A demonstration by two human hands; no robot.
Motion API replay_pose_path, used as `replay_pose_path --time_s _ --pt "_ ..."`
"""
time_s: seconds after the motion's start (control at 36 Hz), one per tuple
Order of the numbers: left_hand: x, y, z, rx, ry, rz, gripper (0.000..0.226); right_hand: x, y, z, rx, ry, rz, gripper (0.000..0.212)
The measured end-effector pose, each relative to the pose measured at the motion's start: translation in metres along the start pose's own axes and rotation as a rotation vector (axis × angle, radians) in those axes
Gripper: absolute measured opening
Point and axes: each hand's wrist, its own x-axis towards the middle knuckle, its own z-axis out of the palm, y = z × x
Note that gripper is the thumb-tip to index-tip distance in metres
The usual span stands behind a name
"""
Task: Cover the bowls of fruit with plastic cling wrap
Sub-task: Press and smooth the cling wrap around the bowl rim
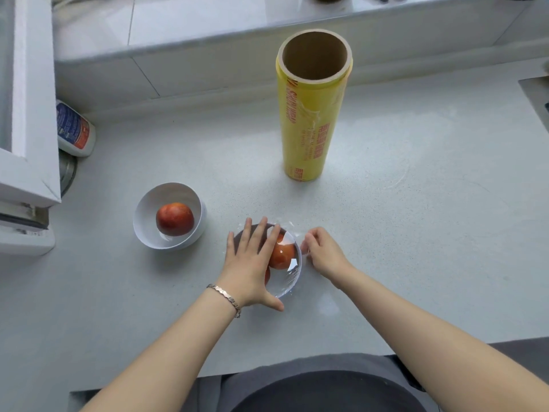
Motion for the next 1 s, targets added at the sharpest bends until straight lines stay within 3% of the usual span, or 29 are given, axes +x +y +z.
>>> replay_pose_path --time_s 0.17,0.42,0.67,0.83,1.0 --pt "0.007 0.008 0.001 0.018 0.041 -0.032 0.142 -0.007 -0.010 0.006 0.108 0.164 -0.037 0.014" --pt "0.009 0.015 0.001 0.047 0.006 -0.066 0.136 -0.019 -0.007 0.002 -0.109 0.263 -0.227 0.010" --pt "0.010 0.021 0.000 0.008 0.005 -0.073 0.133 -0.006 0.003 0.001 -0.108 0.273 -0.158 0.010" --pt "0.007 0.025 0.002 -0.037 0.027 -0.138 0.134 0.008 0.003 0.002 -0.062 0.146 -0.015 0.021" --pt "0.002 0.036 0.004 -0.182 0.044 -0.334 0.136 -0.001 -0.001 -0.014 0.195 -0.108 0.114 0.045"
